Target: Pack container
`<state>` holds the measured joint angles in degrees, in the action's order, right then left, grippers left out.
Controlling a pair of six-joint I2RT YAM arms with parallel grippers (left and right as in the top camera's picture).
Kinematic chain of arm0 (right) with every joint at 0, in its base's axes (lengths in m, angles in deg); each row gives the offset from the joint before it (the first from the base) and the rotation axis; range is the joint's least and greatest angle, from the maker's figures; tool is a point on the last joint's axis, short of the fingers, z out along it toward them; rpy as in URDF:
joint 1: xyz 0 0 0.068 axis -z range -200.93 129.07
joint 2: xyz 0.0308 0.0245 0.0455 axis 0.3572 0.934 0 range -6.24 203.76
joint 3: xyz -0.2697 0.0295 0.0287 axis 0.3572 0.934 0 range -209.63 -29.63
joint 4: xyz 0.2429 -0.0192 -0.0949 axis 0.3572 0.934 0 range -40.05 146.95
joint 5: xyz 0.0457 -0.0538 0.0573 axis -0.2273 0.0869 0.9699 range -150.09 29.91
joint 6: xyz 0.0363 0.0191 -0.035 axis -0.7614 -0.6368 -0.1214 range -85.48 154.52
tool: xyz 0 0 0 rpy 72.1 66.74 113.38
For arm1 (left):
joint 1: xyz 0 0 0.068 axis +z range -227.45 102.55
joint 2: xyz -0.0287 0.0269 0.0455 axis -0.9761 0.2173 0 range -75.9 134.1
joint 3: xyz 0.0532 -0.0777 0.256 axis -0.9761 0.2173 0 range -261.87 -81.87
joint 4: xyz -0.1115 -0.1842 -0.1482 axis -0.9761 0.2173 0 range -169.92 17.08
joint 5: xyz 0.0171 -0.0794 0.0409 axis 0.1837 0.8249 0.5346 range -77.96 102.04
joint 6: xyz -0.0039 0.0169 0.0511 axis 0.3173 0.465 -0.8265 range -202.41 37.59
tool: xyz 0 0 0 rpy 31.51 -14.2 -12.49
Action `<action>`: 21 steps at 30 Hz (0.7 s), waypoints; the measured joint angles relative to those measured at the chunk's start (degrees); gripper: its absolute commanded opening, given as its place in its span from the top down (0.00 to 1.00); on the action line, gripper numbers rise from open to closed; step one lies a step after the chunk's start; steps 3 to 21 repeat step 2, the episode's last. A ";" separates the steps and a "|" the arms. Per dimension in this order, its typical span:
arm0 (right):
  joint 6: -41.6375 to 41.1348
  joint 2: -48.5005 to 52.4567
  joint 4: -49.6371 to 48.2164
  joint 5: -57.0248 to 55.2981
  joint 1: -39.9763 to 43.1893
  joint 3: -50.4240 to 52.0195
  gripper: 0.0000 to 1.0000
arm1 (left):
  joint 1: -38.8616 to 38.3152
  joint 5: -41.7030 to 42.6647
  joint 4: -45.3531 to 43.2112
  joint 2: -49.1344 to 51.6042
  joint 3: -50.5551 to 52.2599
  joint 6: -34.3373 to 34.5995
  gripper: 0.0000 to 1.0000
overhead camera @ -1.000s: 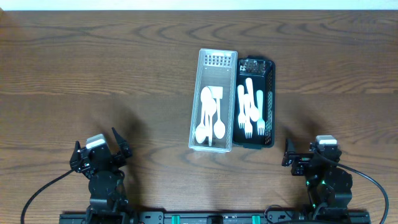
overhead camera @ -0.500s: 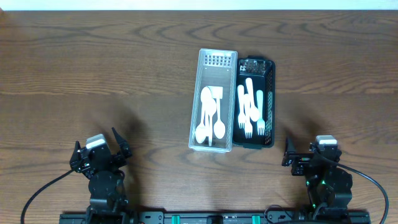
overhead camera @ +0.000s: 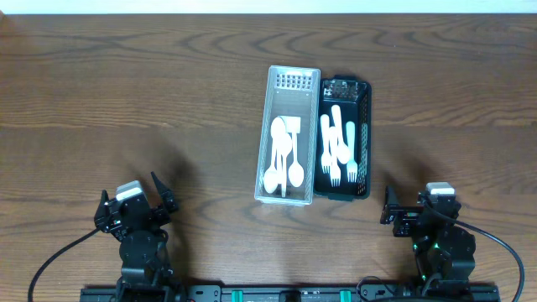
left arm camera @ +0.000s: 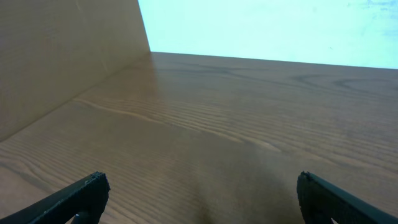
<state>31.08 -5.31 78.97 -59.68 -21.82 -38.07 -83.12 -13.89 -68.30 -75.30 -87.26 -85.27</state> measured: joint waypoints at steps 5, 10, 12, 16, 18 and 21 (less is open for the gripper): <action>0.00 0.00 0.00 0.00 0.00 -0.02 0.01 | 0.00 0.00 0.00 0.00 0.00 0.00 0.02; 0.00 0.00 0.00 0.00 0.00 -0.02 0.01 | 0.00 0.00 0.00 0.00 0.00 0.00 0.02; 0.00 0.00 0.00 0.00 0.00 -0.02 0.01 | 0.00 0.00 0.00 0.00 0.00 0.00 0.02; 0.00 0.00 0.00 0.00 0.00 -0.02 0.01 | 0.00 0.00 0.00 0.00 0.00 0.00 0.02; 0.00 0.00 0.00 0.00 0.00 -0.02 0.01 | 0.00 0.00 0.00 0.00 0.00 0.00 0.02; 0.00 0.00 0.00 0.00 0.00 -0.02 0.01 | 0.00 0.00 0.00 0.00 0.00 0.00 0.02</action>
